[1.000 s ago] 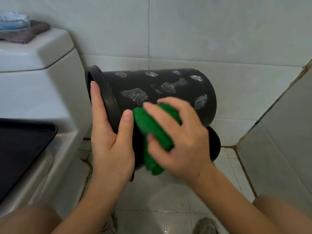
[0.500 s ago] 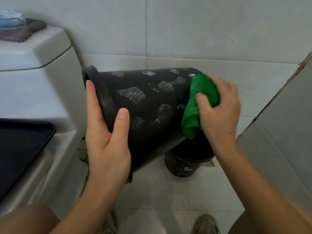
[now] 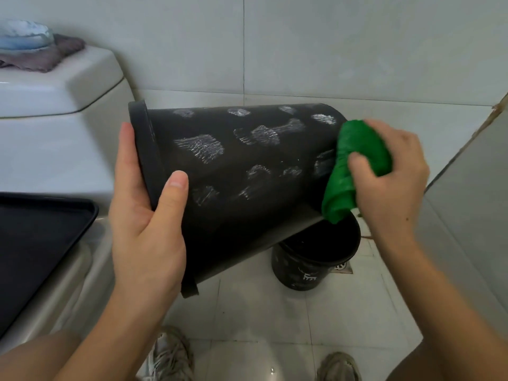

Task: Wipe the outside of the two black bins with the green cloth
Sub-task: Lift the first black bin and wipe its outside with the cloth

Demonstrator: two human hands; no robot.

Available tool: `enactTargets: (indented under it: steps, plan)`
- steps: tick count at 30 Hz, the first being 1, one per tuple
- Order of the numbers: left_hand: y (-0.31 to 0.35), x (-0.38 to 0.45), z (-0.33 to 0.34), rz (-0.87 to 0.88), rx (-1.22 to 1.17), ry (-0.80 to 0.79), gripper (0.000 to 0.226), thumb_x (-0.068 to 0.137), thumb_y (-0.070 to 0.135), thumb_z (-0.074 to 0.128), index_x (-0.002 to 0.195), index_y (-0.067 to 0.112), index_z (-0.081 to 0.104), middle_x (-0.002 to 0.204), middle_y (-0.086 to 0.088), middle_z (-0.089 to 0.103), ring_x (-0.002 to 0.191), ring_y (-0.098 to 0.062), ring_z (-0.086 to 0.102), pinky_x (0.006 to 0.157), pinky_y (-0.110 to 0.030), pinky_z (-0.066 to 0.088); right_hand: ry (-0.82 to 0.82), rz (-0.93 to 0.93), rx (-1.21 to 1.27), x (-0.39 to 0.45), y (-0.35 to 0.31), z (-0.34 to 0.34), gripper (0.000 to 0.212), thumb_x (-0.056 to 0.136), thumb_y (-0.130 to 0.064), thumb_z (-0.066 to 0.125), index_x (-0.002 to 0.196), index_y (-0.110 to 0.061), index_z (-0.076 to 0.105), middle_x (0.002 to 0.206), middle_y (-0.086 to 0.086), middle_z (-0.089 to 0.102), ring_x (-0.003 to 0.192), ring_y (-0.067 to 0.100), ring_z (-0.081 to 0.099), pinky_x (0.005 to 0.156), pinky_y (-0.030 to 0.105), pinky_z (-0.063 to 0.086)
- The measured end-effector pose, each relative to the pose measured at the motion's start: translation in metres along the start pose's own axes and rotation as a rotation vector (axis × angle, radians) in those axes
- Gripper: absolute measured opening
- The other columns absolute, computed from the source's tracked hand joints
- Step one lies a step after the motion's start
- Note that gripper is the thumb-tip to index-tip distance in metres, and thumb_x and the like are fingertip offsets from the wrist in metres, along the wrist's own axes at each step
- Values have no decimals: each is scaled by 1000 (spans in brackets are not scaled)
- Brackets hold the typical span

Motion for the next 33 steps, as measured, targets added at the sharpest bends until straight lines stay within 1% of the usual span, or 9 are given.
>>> enactTargets:
  steps: [2,7,11,13,18,23,29,31,33]
  plan:
    - [1,1,-3,5,-18,-6,59,93,16,50,142,39,28,138,35,45,133,0,44,113,-41,36,53,78,19,-2,8,-6,47,77,-21,58,123,-20,65,114,6,58,95,-9,43,86,-2,30]
    - [-2,1,-2,-19,-83,-1,56,92,13,50,135,44,33,139,29,48,132,-2,47,112,-43,37,-207,-298,-34,-34,-44,22,47,76,-26,58,122,-18,67,113,4,58,100,8,54,87,12,41]
    - [1,-2,-1,-11,-55,-1,59,92,14,52,137,44,28,140,30,45,132,0,46,113,-40,36,42,106,26,8,19,-8,49,77,-26,55,125,-22,64,117,4,56,92,-14,46,86,-2,30]
    - [2,-2,-3,-11,-47,8,58,90,17,53,135,46,29,139,33,45,131,2,46,113,-40,36,68,122,23,2,19,-11,48,78,-21,56,125,-20,64,117,7,57,92,-18,45,87,-2,30]
    - [0,0,-2,-27,-19,17,63,89,12,50,140,43,30,131,39,49,126,5,49,111,-39,39,-211,-385,-43,-46,-52,21,46,78,-23,58,124,-16,65,113,5,56,102,9,53,90,10,39]
    - [1,-3,1,-36,13,-13,70,87,7,49,147,36,27,136,34,47,126,5,50,110,-39,40,41,76,6,-1,15,-2,47,80,-22,57,127,-17,64,120,6,52,104,-6,43,92,-1,29]
    - [-3,-8,7,-75,12,-32,71,90,1,51,142,42,27,139,26,50,126,5,50,112,-35,39,-220,-343,15,-62,-57,34,47,85,-21,56,129,-5,60,122,14,55,110,22,54,97,24,42]
    - [-4,-10,4,-89,35,-23,71,94,-7,48,142,41,28,128,40,51,120,10,52,108,-30,41,-234,-326,19,-50,-47,34,46,85,-21,56,128,-7,61,119,8,54,109,14,53,99,16,38]
    - [-1,-10,0,-76,47,-19,69,93,-4,50,139,43,29,124,44,52,120,11,52,108,-31,42,-98,-119,41,-21,-14,15,45,83,-21,56,126,-11,63,117,2,49,105,-4,46,97,3,30]
Point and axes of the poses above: each hand's wrist, its own x-axis towards the middle knuckle, its own z-axis out of the palm, y = z × x, the point moved 10 cm from there along x, towards the middle knuckle
